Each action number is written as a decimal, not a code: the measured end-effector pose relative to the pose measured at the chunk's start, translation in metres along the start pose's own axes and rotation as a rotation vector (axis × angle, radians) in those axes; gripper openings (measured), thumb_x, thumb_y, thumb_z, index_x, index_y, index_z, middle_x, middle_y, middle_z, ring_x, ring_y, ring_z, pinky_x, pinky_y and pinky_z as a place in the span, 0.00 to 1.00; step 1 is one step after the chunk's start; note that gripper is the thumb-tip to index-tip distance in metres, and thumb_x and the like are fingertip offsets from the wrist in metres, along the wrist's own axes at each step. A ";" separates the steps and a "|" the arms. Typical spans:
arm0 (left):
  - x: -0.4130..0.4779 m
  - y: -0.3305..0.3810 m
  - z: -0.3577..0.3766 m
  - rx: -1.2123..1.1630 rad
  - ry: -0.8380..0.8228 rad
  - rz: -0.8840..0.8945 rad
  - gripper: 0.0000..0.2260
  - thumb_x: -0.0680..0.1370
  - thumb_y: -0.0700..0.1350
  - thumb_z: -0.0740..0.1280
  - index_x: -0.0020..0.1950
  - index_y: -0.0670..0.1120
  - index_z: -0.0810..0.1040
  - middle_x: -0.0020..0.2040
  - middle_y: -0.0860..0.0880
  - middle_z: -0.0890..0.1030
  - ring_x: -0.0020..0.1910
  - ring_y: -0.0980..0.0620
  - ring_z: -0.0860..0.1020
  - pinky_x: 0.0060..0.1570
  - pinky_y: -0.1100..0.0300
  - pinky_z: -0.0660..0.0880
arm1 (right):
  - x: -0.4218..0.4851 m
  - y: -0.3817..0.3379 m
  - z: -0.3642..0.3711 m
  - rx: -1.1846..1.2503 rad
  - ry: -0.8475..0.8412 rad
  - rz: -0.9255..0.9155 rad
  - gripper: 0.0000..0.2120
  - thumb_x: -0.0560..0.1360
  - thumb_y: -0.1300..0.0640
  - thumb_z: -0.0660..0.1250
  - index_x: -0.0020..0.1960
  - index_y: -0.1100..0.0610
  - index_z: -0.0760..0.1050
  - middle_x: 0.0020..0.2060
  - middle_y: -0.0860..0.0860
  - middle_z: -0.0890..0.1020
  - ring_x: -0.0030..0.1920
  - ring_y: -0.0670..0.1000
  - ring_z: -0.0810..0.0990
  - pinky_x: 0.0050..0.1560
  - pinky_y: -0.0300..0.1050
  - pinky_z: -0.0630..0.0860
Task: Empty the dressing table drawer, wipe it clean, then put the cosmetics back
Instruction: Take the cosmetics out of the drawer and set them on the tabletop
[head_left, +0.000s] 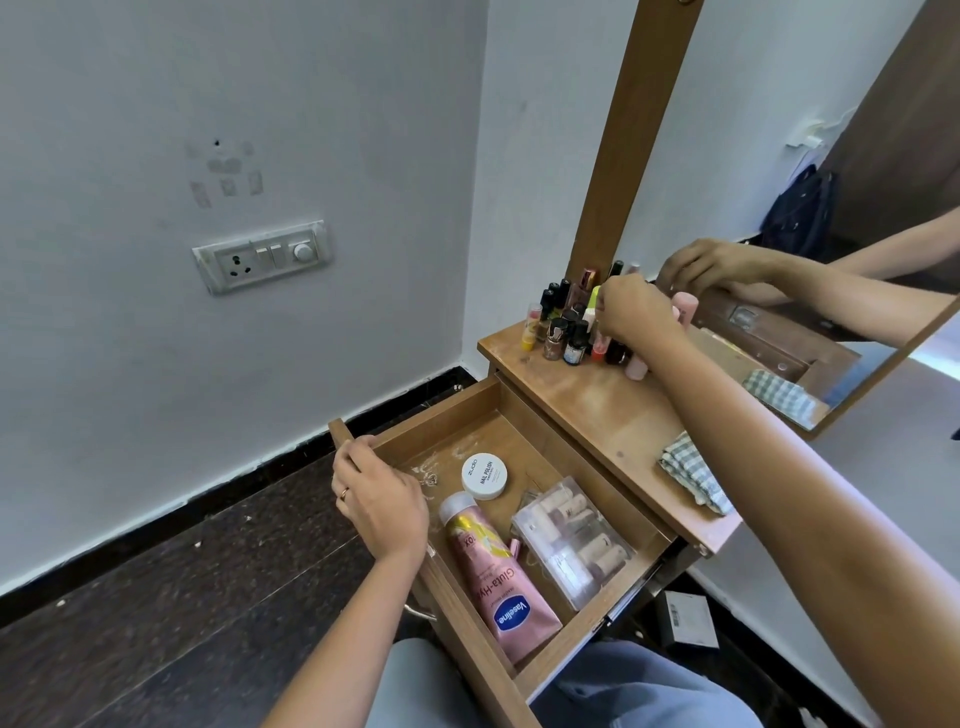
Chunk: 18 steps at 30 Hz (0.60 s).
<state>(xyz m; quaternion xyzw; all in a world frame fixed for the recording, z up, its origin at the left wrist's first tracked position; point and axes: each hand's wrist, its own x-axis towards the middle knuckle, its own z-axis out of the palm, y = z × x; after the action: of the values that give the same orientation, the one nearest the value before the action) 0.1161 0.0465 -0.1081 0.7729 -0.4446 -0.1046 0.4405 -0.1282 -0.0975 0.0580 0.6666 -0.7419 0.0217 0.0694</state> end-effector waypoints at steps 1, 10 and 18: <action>0.000 0.000 0.000 -0.001 0.002 0.001 0.16 0.74 0.31 0.65 0.60 0.40 0.71 0.62 0.38 0.71 0.63 0.35 0.70 0.58 0.41 0.70 | 0.000 0.000 0.003 -0.010 0.020 0.000 0.10 0.74 0.68 0.64 0.54 0.63 0.78 0.49 0.60 0.80 0.48 0.61 0.81 0.40 0.48 0.76; 0.000 -0.001 0.002 0.004 0.007 0.005 0.16 0.74 0.30 0.65 0.60 0.40 0.71 0.62 0.38 0.71 0.62 0.35 0.71 0.58 0.40 0.70 | 0.002 0.001 0.018 -0.023 0.069 0.021 0.08 0.73 0.65 0.66 0.52 0.61 0.78 0.49 0.58 0.80 0.49 0.60 0.81 0.40 0.47 0.73; 0.000 0.001 0.001 -0.007 0.018 -0.002 0.16 0.74 0.30 0.64 0.60 0.40 0.71 0.63 0.38 0.71 0.63 0.35 0.70 0.58 0.40 0.68 | 0.001 0.001 0.014 -0.081 0.104 0.044 0.07 0.74 0.63 0.68 0.52 0.60 0.78 0.48 0.57 0.80 0.47 0.60 0.81 0.38 0.47 0.72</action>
<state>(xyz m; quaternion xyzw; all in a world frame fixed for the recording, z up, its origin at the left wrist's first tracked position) 0.1152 0.0459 -0.1081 0.7727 -0.4395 -0.0999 0.4470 -0.1302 -0.0996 0.0448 0.6446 -0.7521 0.0279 0.1342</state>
